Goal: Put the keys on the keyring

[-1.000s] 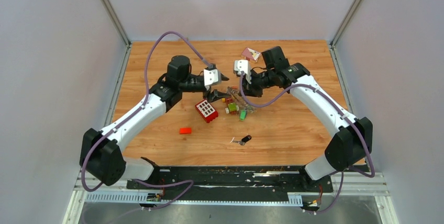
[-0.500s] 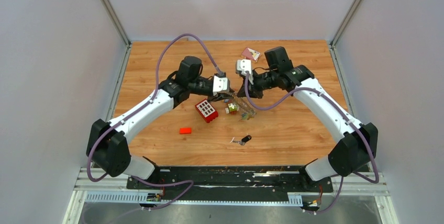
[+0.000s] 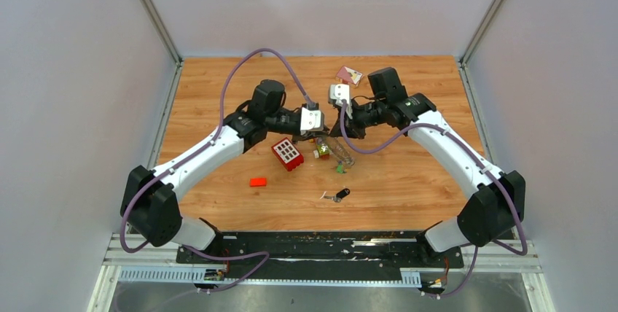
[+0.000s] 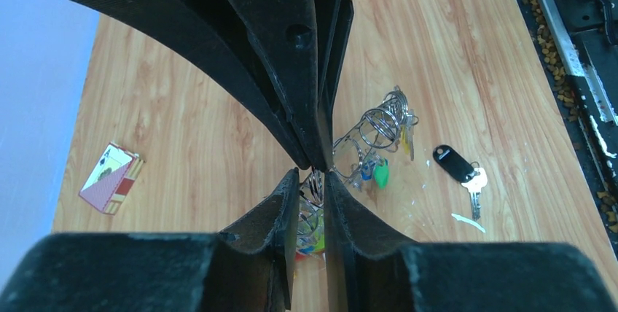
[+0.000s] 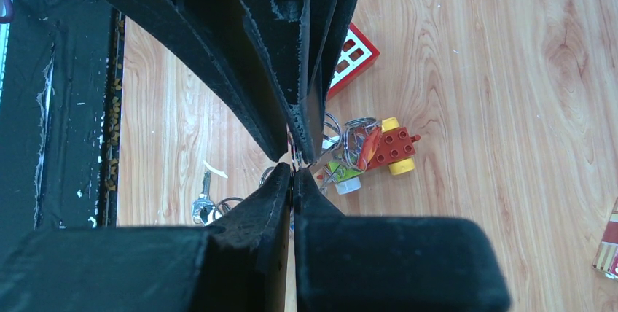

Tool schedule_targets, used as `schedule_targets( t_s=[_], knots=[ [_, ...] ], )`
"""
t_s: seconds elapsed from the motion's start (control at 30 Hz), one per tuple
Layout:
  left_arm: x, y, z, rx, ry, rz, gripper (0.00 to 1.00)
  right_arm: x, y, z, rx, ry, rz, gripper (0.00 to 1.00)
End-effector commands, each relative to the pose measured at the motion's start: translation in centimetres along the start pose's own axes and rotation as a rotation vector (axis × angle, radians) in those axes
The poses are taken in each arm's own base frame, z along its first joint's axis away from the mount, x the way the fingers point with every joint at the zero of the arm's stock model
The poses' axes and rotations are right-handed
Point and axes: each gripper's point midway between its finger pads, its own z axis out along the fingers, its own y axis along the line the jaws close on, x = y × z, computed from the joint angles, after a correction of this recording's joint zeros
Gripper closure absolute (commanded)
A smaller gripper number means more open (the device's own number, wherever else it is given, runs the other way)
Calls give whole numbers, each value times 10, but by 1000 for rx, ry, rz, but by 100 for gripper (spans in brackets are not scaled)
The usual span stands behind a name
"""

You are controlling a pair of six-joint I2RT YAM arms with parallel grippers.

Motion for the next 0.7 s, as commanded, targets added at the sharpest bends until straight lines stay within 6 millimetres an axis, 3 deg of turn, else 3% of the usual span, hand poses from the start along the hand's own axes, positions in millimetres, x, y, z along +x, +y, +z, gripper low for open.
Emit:
schedule_targets(
  t_s=[0.0,0.23,0.47,0.67],
  knots=[
    [-8,3,3,-8,-12,12,75,-31,-2,-12,33,-90,-89,100],
    [-2,2,3,-1,31,29,69,-28,-3,-13,48,-79,-91,100],
    [15,-5,-11,-18,117,108,63,-24,-3,-14,64,-71,-100,100],
    [6,-3,-13,-39,92,109,60,-20,-4,-13,68,-60,-96,100]
  ],
)
